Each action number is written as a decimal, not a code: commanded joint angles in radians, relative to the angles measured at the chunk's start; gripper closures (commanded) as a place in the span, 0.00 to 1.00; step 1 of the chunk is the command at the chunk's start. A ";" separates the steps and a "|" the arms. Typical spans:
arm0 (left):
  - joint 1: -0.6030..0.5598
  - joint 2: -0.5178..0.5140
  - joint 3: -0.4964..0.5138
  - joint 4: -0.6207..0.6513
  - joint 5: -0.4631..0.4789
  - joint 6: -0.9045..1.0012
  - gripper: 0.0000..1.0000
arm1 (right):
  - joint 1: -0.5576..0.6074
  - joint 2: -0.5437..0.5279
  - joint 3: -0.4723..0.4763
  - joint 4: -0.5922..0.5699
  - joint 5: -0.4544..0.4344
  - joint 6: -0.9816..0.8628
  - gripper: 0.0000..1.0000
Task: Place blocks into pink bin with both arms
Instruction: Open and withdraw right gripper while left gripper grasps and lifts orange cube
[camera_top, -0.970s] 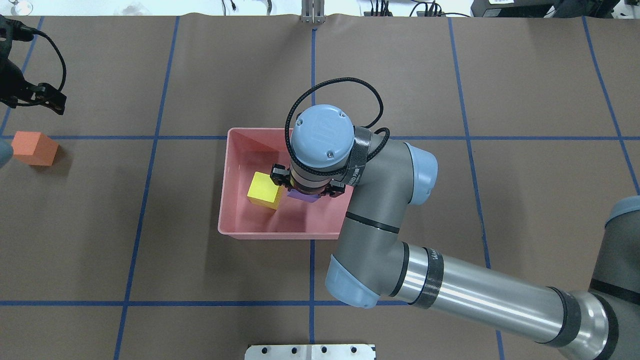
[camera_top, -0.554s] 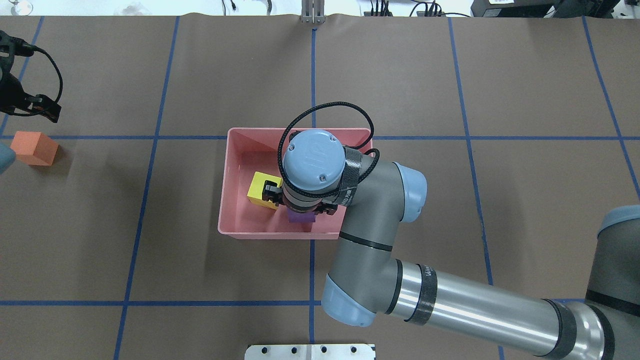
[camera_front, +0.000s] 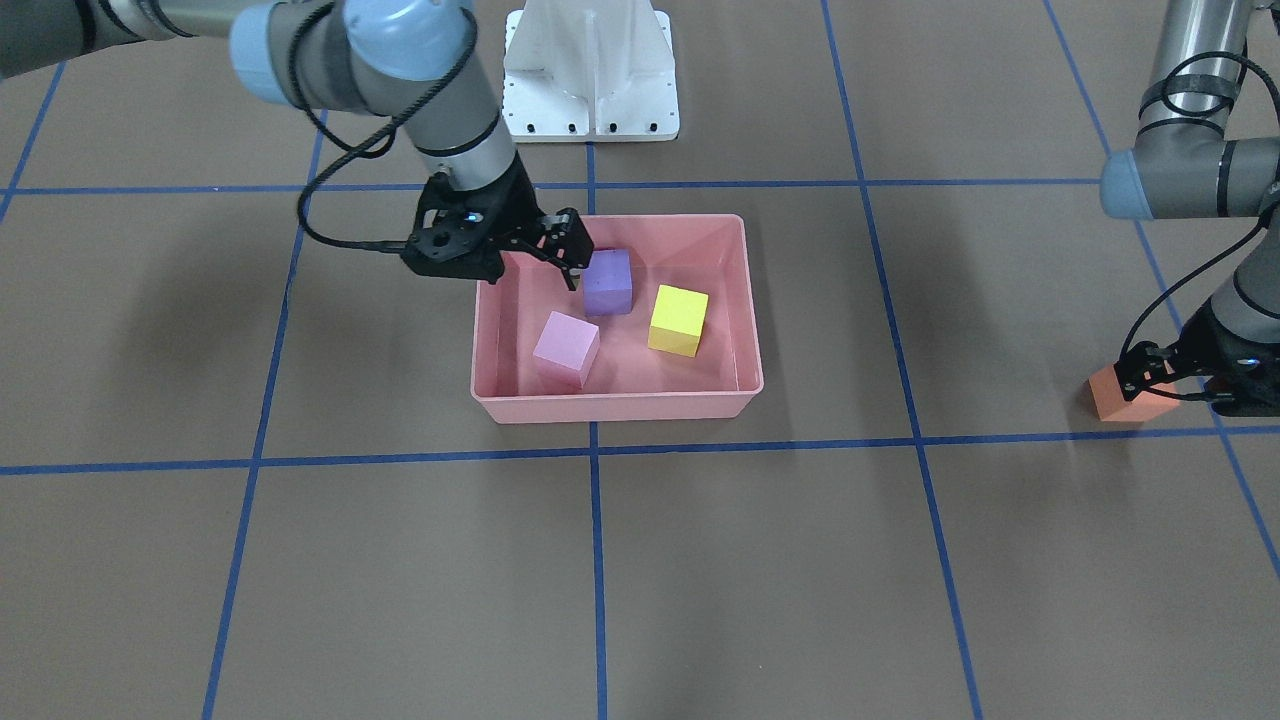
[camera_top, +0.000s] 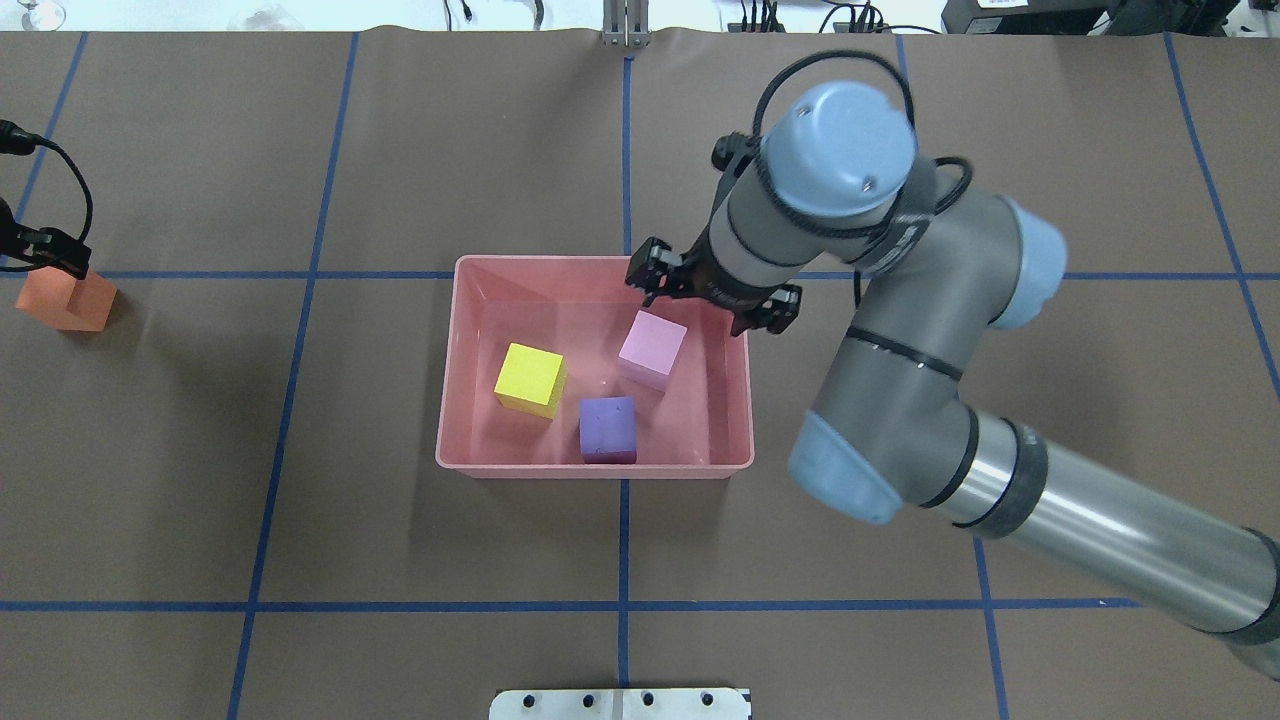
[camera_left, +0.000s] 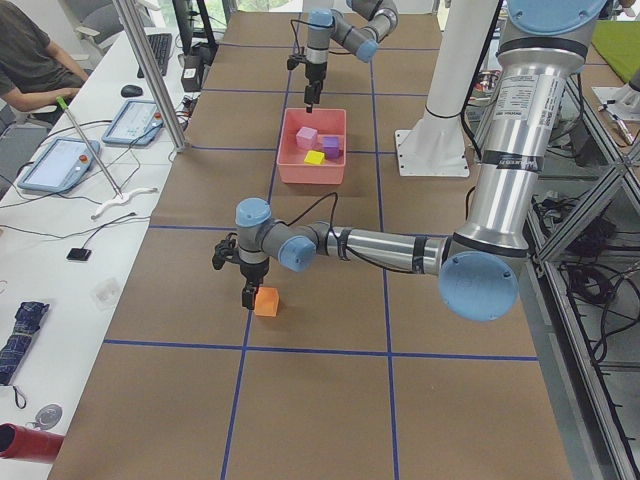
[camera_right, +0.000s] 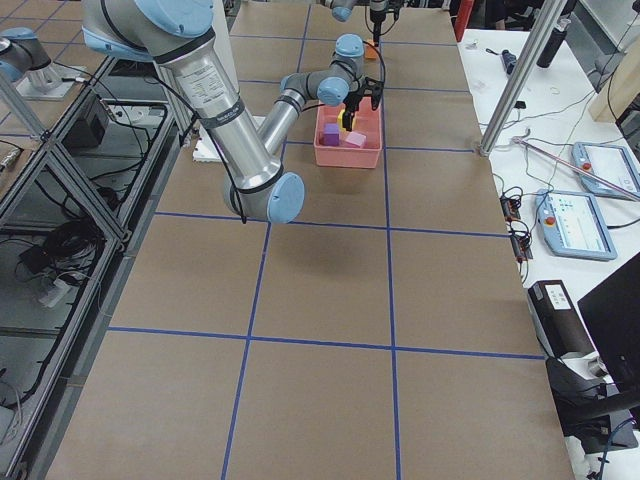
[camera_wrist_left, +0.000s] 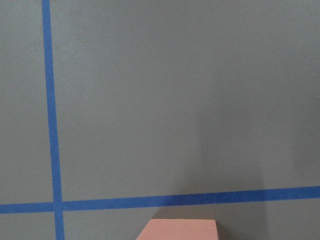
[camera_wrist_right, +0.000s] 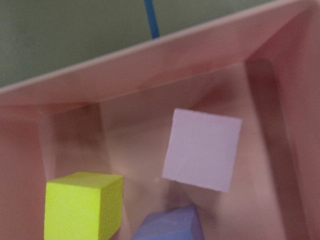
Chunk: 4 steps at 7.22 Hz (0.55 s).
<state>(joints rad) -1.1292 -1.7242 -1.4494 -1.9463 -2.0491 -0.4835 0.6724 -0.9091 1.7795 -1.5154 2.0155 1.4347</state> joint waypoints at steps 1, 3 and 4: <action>0.003 0.008 0.010 -0.011 -0.023 -0.041 0.01 | 0.171 -0.039 0.017 -0.002 0.127 -0.100 0.00; 0.003 0.008 0.047 -0.078 -0.103 -0.047 0.01 | 0.196 -0.053 0.026 -0.002 0.135 -0.114 0.00; 0.003 0.006 0.088 -0.129 -0.106 -0.062 0.01 | 0.208 -0.057 0.040 -0.002 0.137 -0.114 0.00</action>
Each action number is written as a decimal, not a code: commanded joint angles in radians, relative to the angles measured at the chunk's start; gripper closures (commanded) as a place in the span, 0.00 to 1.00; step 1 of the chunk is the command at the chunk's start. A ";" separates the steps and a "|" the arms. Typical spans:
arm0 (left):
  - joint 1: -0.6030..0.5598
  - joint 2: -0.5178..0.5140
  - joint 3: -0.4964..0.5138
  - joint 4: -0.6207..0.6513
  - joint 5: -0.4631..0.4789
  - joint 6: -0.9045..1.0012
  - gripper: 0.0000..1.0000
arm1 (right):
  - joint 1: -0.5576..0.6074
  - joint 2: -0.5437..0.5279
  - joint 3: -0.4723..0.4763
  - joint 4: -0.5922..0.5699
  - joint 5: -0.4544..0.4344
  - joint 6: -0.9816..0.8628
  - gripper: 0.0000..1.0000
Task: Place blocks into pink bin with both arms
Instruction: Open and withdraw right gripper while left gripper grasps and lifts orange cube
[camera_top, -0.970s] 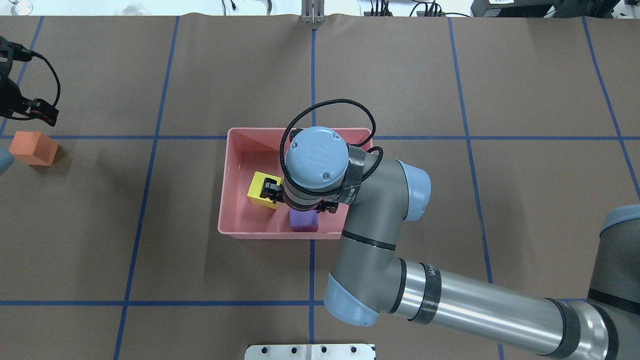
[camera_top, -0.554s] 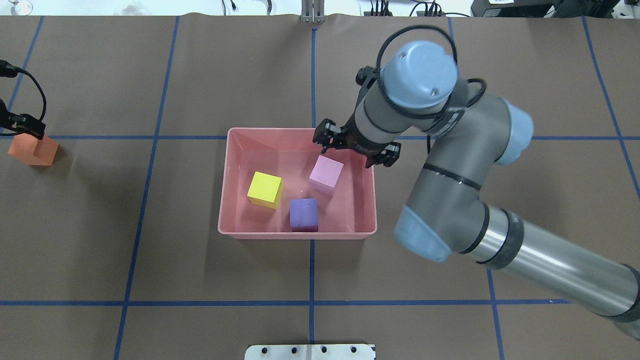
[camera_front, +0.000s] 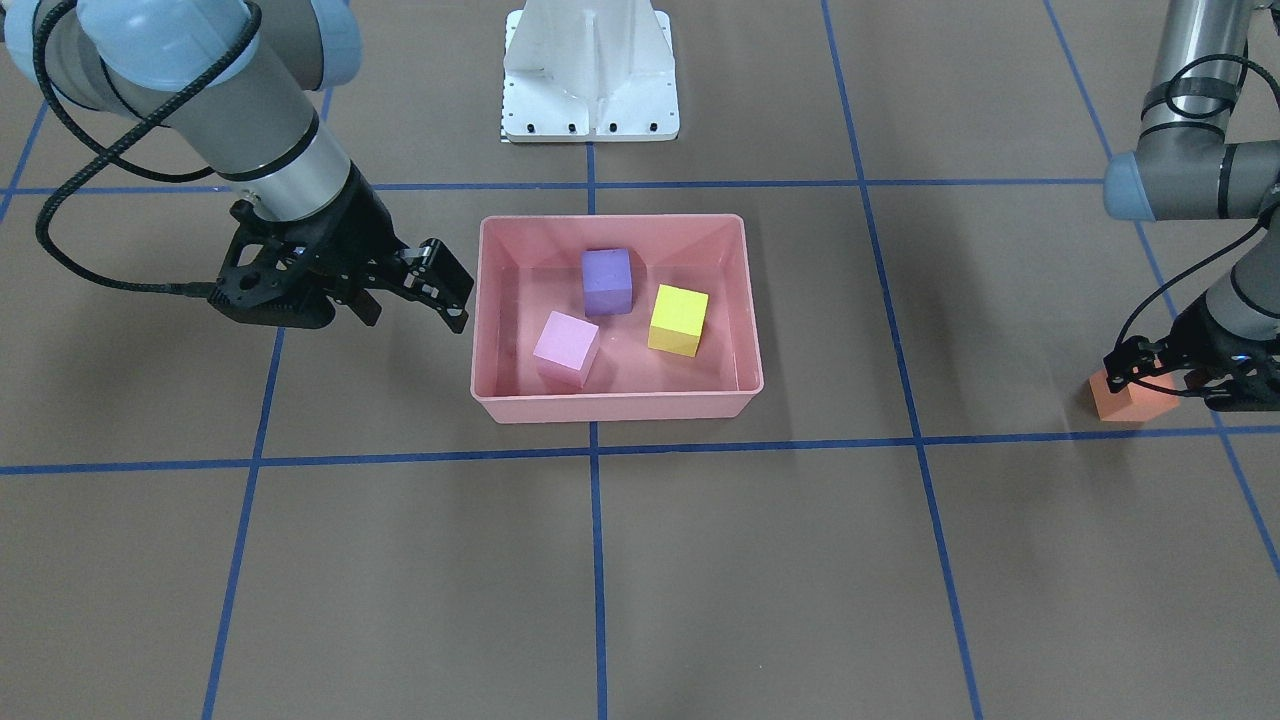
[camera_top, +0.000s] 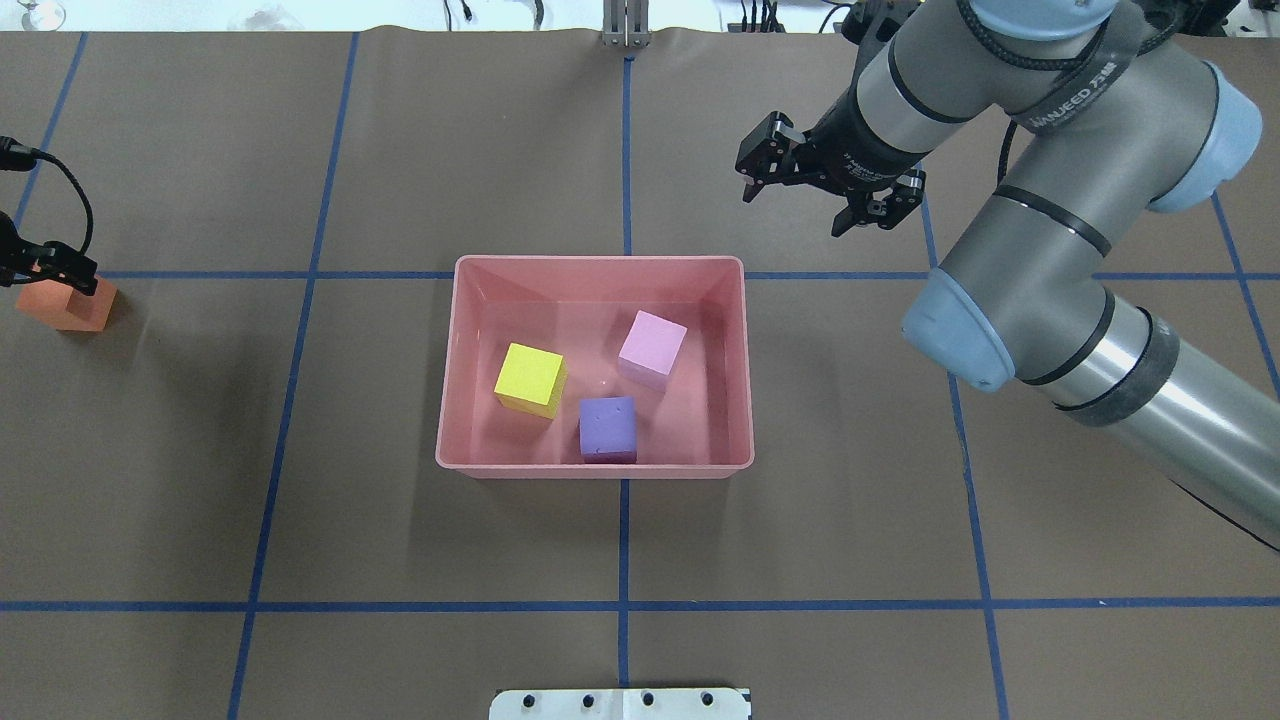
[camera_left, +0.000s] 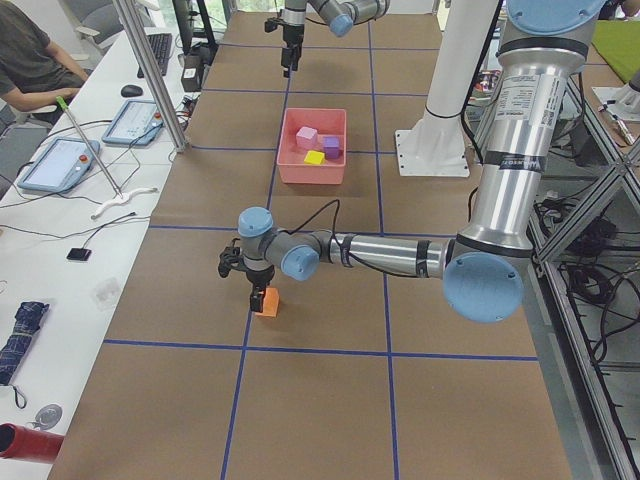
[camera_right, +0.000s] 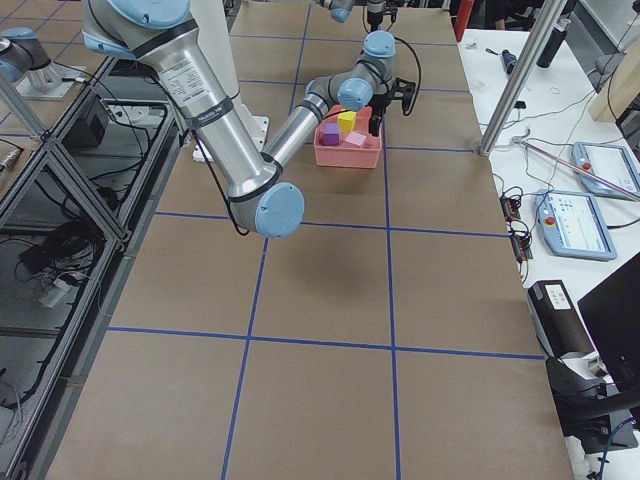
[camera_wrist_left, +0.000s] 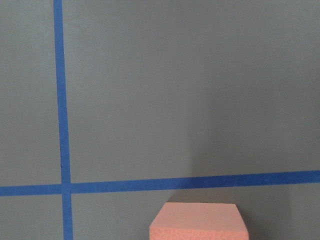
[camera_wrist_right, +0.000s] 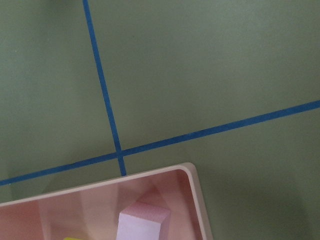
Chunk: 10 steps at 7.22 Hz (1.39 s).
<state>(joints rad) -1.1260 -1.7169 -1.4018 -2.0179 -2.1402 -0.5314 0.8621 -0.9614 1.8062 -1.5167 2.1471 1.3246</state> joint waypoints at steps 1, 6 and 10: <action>0.000 -0.001 0.068 -0.086 -0.015 -0.015 0.02 | 0.044 -0.010 0.016 0.000 0.008 -0.005 0.00; 0.008 -0.092 -0.071 -0.076 -0.176 -0.372 1.00 | 0.291 -0.285 0.064 0.001 0.197 -0.395 0.00; 0.312 -0.410 -0.408 0.149 -0.135 -1.133 1.00 | 0.328 -0.439 0.033 0.004 0.180 -0.677 0.00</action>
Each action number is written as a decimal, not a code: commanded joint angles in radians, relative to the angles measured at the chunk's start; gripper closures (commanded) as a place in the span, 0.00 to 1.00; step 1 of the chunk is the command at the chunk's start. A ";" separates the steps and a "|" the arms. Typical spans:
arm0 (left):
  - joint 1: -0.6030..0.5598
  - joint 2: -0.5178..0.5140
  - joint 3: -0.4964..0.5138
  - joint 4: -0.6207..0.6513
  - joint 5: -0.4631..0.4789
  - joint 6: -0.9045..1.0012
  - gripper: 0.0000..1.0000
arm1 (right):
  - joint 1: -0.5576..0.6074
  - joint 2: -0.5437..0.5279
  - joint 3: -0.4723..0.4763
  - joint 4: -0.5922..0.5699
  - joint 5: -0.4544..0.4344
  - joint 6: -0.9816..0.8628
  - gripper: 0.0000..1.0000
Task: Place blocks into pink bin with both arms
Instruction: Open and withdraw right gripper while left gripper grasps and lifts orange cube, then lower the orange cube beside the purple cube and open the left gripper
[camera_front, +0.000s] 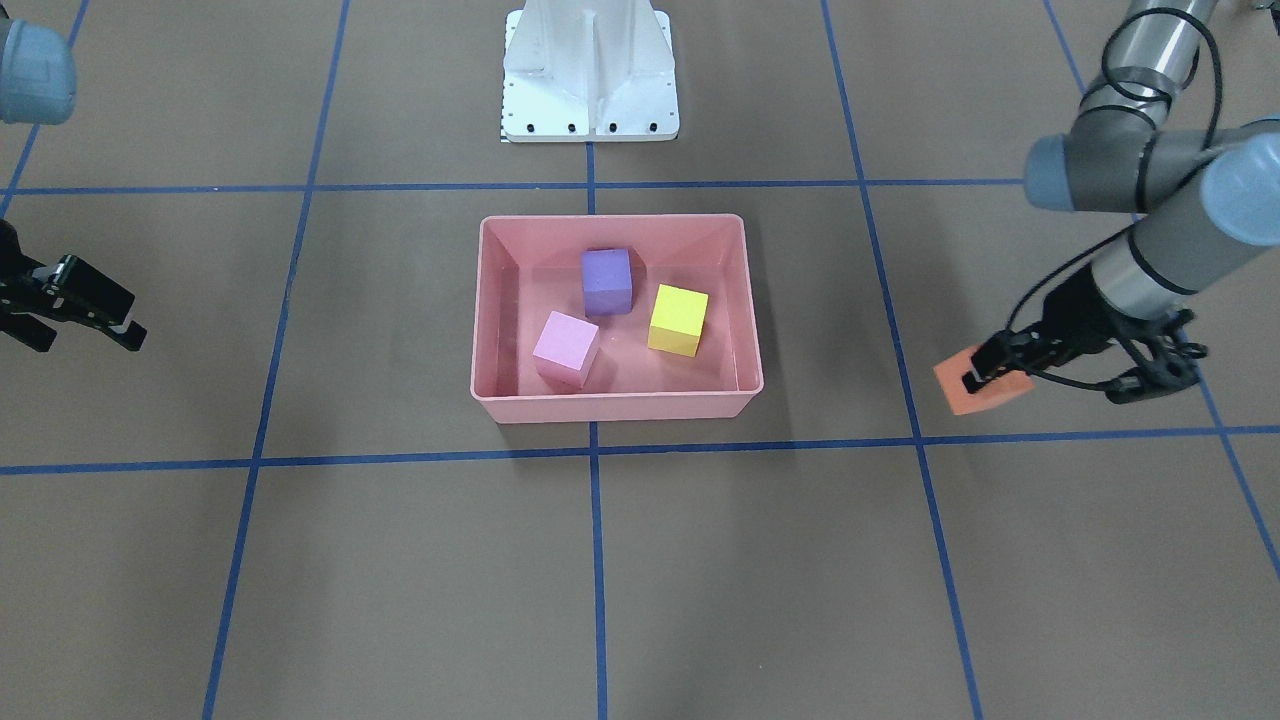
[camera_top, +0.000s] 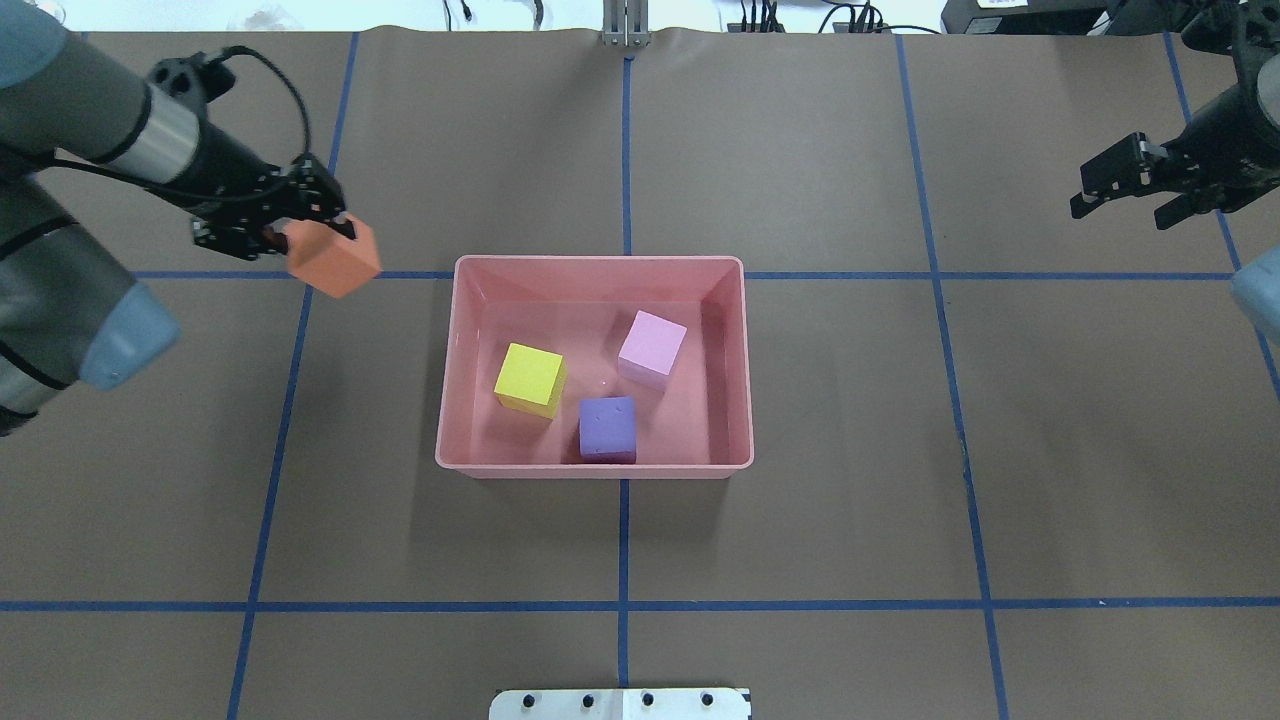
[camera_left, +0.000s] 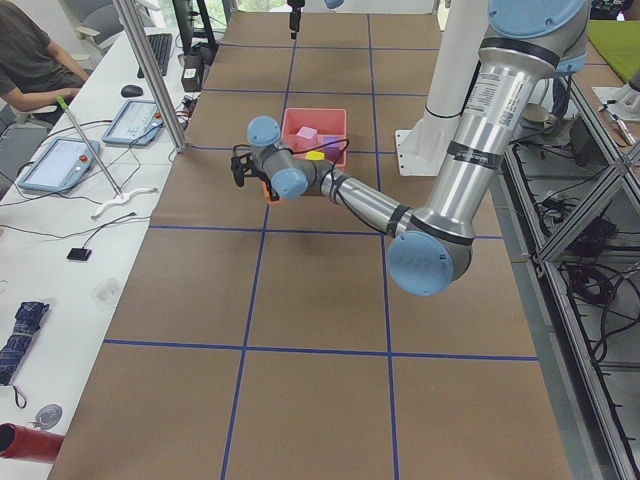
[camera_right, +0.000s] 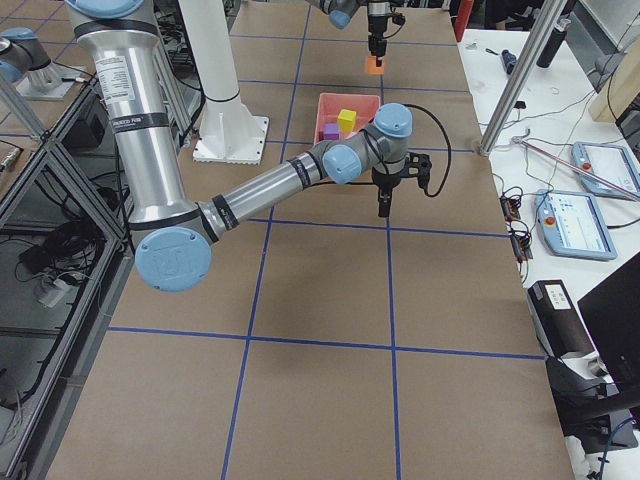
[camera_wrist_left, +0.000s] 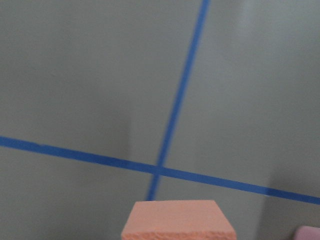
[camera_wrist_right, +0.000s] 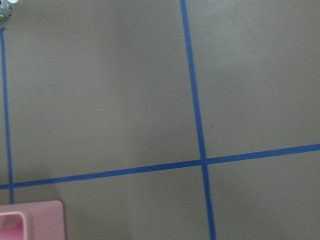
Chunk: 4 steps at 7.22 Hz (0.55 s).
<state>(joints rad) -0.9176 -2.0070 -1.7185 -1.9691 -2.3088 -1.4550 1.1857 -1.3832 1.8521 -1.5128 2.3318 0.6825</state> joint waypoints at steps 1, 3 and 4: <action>0.223 -0.253 -0.095 0.221 0.137 -0.310 1.00 | 0.003 -0.016 -0.023 0.005 -0.009 -0.037 0.00; 0.460 -0.416 -0.049 0.413 0.401 -0.306 1.00 | 0.005 -0.016 -0.053 0.063 -0.009 -0.035 0.00; 0.497 -0.420 -0.011 0.411 0.439 -0.303 1.00 | 0.003 -0.011 -0.062 0.063 -0.009 -0.034 0.00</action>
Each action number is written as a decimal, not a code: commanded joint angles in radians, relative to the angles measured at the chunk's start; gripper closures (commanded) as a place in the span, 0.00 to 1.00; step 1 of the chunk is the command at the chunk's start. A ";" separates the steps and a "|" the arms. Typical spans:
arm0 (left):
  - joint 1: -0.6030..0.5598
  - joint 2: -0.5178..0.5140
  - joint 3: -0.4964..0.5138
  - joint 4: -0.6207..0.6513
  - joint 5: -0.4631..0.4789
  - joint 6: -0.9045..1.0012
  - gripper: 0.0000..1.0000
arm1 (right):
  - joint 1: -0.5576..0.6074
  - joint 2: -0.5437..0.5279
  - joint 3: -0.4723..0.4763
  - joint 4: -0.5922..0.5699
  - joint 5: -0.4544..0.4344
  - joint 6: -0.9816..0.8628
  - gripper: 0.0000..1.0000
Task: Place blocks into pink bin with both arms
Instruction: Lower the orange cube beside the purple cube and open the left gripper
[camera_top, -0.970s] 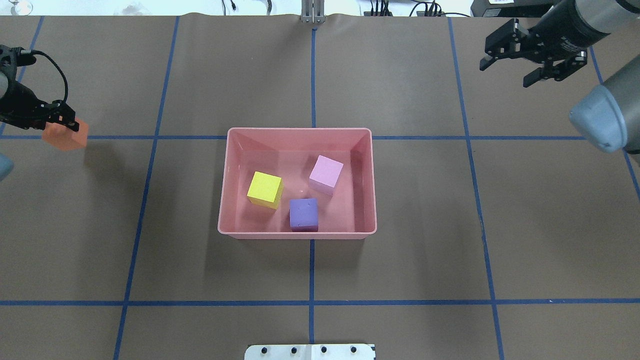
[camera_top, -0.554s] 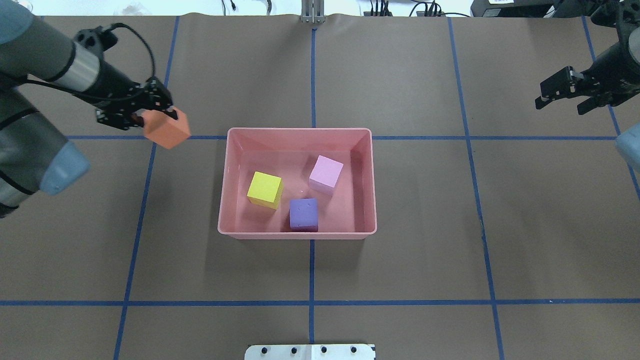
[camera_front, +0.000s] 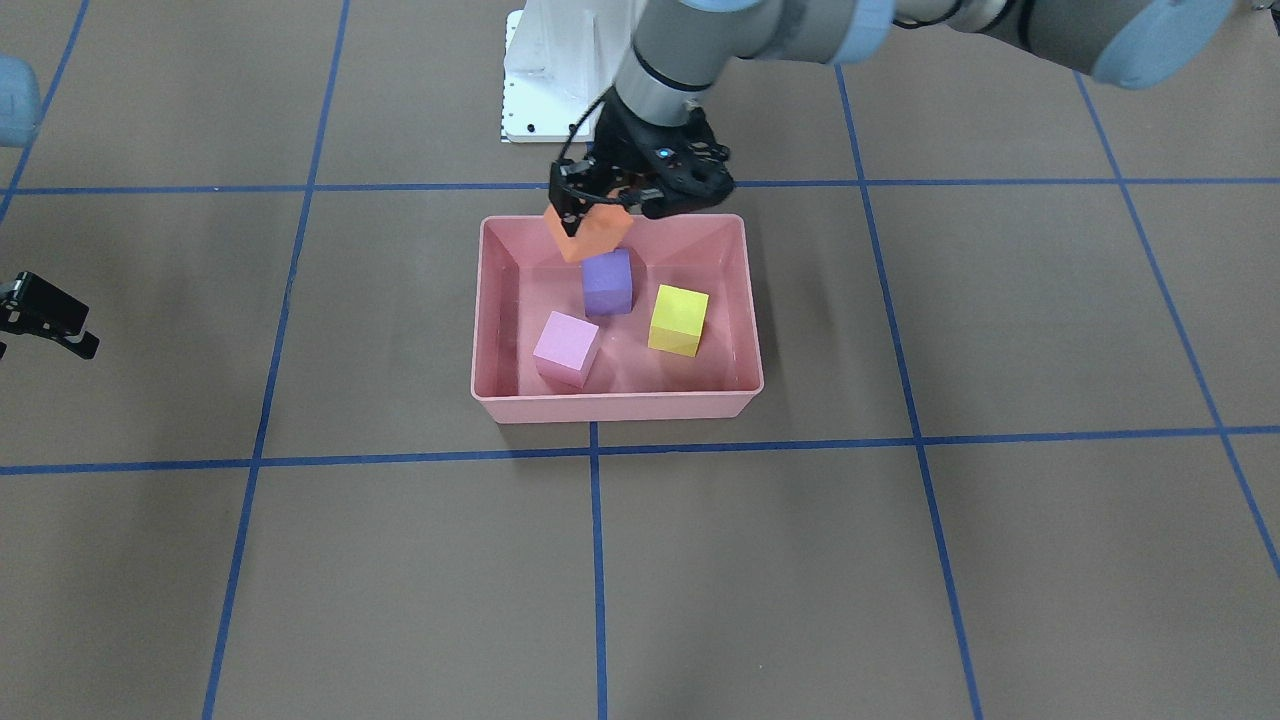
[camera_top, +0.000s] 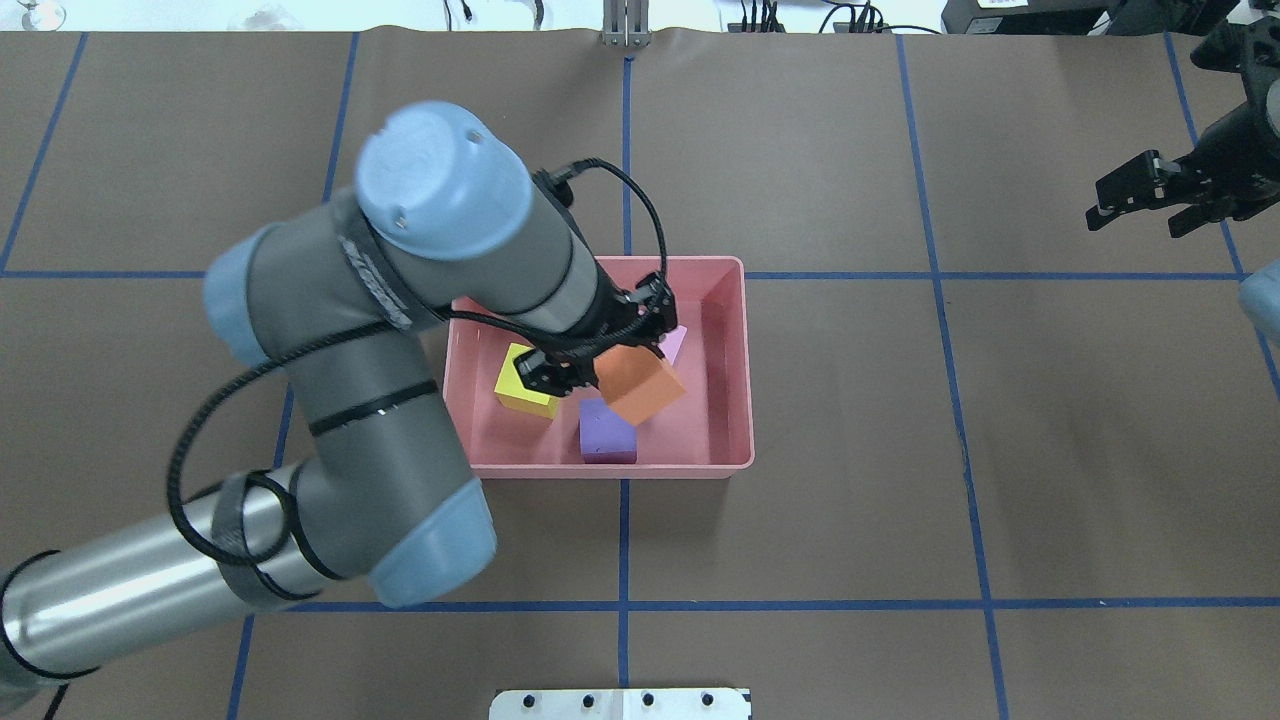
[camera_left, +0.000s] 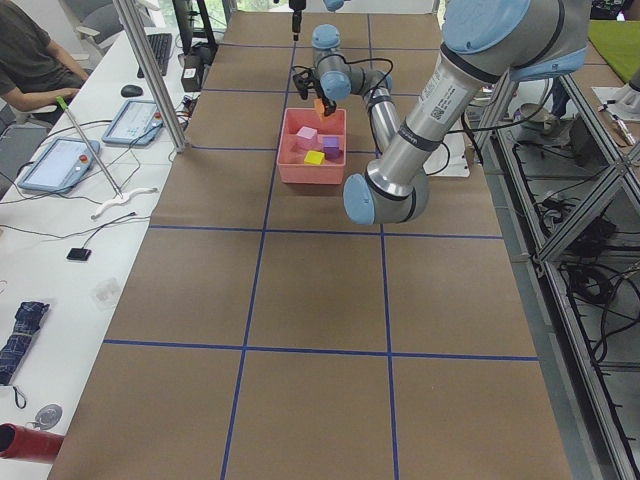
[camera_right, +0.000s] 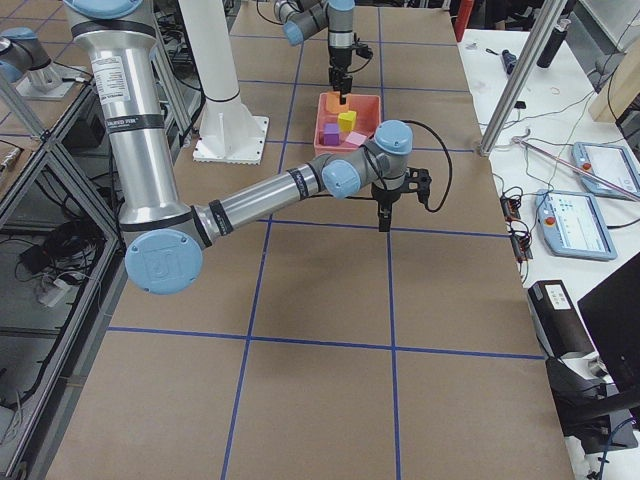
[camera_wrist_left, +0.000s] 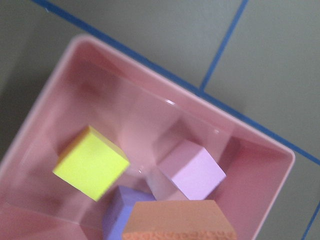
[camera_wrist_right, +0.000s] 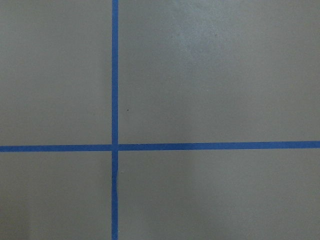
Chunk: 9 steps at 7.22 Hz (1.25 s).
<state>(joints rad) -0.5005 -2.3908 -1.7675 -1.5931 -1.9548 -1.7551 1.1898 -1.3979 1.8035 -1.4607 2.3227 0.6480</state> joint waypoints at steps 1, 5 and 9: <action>0.082 -0.056 0.071 0.028 0.088 -0.003 0.52 | -0.001 0.007 -0.013 0.013 0.001 0.007 0.00; 0.073 -0.077 0.120 -0.002 0.112 0.054 0.00 | 0.001 0.005 -0.006 0.013 0.004 0.010 0.00; -0.044 0.212 -0.227 0.083 0.054 0.265 0.00 | 0.010 -0.012 0.007 0.014 -0.046 -0.002 0.00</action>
<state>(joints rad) -0.5134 -2.3366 -1.8305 -1.5423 -1.8859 -1.5927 1.1956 -1.4032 1.8064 -1.4456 2.3104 0.6491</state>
